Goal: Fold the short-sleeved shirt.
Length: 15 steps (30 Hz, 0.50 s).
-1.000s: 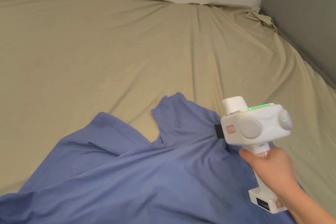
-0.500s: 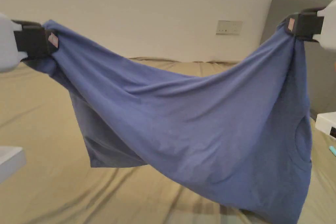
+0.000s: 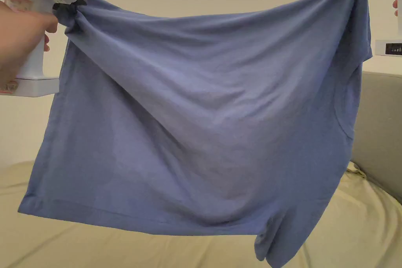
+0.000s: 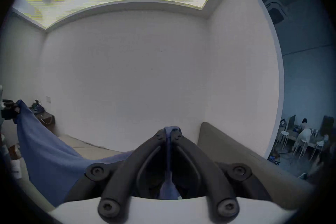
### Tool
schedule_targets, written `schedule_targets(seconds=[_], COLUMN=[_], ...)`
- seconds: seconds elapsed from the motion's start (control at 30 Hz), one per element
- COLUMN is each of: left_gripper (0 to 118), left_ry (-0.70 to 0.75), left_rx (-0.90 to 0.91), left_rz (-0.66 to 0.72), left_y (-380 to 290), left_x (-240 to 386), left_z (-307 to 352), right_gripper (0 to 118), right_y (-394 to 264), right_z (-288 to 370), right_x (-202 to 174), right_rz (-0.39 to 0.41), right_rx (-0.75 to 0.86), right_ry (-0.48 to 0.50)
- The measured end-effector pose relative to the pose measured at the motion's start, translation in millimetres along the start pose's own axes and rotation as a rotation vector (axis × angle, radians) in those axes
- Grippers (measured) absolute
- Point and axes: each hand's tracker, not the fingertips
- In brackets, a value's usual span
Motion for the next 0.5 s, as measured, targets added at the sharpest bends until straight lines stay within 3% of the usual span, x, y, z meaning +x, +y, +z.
schedule_targets(seconds=[0.1, 0.13, 0.23, 0.5], left_gripper=[6, 6, 6, 6], left_ry=[0.011, 0.101, 0.062, -0.015], left_rx=[0.007, -0.023, -0.14, -0.514], left_rz=[0.015, 0.052, 0.128, 0.313], left_y=[-33, -49, -117, -364], left_x=[5, 3, 11, 39], left_z=[-33, -41, -80, -146], right_gripper=[6, 6, 6, 6], right_y=[-22, -34, -96, -343], right_z=[-23, -29, -53, -78], right_x=[-13, -16, -23, -35], right_rz=[0.03, 0.036, 0.007, -0.055], right_rx=[0.004, 0.003, -0.055, -0.348], right_ry=[0.014, 0.027, 0.077, 0.127])
